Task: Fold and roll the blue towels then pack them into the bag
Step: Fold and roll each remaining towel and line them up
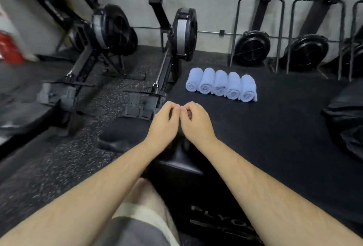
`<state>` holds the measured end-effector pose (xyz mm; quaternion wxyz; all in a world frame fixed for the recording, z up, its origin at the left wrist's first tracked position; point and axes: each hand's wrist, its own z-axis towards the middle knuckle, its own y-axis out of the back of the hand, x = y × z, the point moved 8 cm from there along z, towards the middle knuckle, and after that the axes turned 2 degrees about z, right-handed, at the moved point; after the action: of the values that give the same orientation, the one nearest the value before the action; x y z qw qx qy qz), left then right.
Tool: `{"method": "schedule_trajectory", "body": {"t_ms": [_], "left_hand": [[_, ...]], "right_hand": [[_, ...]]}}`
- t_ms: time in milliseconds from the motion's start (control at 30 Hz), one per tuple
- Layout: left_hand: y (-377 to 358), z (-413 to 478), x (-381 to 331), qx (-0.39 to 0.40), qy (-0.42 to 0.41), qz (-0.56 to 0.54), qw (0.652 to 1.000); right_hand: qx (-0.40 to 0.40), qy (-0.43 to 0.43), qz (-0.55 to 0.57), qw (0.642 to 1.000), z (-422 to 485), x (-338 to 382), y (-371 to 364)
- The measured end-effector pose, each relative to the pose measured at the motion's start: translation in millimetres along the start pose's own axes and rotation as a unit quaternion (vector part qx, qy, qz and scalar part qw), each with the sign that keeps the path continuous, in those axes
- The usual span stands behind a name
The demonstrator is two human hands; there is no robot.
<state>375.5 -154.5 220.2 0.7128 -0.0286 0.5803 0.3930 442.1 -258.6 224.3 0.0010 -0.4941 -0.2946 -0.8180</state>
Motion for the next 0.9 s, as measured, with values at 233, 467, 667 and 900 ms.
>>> {"method": "schedule_trajectory", "body": {"t_ms": [233, 467, 667, 900], "left_hand": [[150, -90, 102, -0.123, 0.125, 0.039, 0.984], [225, -197, 207, -0.164, 0.257, 0.08, 0.949], [227, -271, 283, -0.159, 0.347, 0.064, 0.922], [234, -324, 349, -0.125, 0.414, 0.114, 0.894]], "right_hand": [[0.156, -0.009, 0.019, 0.987, -54, 68, -174], [0.295, -0.064, -0.03, 0.953, -140, 77, -317], [0.394, -0.092, -0.109, 0.908, -204, 44, -392], [0.494, -0.084, -0.127, 0.856, -261, 20, -443]]}}
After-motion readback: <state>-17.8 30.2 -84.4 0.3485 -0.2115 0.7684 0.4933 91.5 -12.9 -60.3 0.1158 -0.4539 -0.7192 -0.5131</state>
